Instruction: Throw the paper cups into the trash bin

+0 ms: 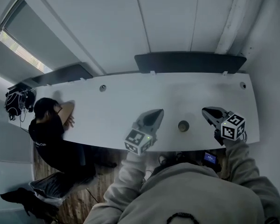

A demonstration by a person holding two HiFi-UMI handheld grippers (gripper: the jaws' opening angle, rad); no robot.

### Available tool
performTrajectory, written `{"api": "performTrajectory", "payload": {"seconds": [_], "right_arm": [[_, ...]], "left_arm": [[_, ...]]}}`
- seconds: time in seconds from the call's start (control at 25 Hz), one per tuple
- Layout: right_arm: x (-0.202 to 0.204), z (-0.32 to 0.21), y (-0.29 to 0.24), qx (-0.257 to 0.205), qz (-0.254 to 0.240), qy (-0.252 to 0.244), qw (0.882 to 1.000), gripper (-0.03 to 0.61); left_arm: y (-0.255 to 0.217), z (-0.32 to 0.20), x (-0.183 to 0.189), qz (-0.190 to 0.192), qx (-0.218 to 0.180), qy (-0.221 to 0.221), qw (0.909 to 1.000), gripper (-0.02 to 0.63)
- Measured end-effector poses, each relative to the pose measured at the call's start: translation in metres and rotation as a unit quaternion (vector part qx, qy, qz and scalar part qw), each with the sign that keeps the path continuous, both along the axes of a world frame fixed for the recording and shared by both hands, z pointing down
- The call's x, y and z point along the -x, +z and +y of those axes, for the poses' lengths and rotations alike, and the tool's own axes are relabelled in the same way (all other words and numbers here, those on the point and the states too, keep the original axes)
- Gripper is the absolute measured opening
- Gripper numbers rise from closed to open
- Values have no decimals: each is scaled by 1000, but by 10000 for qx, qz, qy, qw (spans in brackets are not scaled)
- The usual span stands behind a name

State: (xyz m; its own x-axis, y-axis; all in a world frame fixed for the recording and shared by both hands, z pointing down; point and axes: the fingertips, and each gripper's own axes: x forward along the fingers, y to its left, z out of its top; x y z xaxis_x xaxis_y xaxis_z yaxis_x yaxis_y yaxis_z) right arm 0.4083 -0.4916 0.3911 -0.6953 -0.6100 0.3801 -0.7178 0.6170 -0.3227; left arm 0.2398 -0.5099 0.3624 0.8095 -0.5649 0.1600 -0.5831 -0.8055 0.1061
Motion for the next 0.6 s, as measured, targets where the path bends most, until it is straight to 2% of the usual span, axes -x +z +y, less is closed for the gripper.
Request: {"api": "performTrajectory", "payload": {"seconds": [0.08,0.12,0.16,0.24,0.36,0.48,0.6], "right_arm": [[-4,-7,13,98,104,-93,9999,19],[-5,-10,20,183,29,-72,9998,19],[-2,-13,25,272,-128,-41,9995,20],[10,-17,30,355,-341,-70,9988,19],[19,-20,41,328,-64,-196,9992,20],[26,-22,47,397,-24,-257,9989,20],[33,-23,53,458,7,-363,9983,20]], "left_arm": [[14,6,-18,-492,-69,292,9983,-11],[22,11,-23,-561,-7,419,9975,-11],[29,16,-22,-459,112,461,9978,-11],[40,22,-5,-32,441,242,9987,-11],[61,15,26,385,915,-403,9942,-11],[67,6,43,374,947,-786,9917,-11],[62,6,49,240,798,-801,9933,-11]]}}
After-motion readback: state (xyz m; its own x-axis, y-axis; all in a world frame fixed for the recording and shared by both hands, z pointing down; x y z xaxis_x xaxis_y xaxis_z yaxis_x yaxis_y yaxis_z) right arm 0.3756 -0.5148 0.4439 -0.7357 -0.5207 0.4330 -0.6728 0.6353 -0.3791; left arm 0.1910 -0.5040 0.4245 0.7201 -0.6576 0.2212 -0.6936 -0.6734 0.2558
